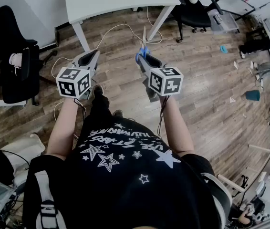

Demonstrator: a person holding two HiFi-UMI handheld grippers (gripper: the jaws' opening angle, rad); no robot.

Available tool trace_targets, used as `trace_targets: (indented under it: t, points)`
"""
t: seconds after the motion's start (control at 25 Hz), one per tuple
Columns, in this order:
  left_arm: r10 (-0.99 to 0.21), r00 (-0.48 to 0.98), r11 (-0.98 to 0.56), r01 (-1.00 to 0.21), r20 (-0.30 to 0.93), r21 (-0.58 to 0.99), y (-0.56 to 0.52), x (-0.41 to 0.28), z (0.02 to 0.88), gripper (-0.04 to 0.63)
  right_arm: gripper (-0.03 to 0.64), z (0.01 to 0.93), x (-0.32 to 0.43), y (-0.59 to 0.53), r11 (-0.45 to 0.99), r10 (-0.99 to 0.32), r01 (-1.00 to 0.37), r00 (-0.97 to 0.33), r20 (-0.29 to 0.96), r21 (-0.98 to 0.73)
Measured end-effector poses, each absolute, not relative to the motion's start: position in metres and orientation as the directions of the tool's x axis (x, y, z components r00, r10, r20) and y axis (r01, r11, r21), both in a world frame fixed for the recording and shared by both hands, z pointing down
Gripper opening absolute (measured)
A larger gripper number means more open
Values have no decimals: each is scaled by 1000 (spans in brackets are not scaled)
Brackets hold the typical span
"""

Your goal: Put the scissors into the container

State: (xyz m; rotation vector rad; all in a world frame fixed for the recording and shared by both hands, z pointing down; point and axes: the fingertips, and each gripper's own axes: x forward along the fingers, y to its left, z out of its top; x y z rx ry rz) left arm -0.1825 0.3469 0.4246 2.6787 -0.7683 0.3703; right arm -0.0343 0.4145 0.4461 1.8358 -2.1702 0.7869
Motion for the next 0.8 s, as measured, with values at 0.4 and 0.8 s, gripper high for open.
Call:
trace_targets:
  t: [0.4, 0.8]
  points:
    - [-454, 824, -800, -544, 338, 254, 343, -169, 429, 18, 97, 454, -25, 415, 79, -852, -958, -209, 480, -277]
    - [-468, 816, -792, -557, 339, 248, 339, -176, 428, 18, 97, 461, -20, 411, 71, -845, -950, -218, 488, -304]
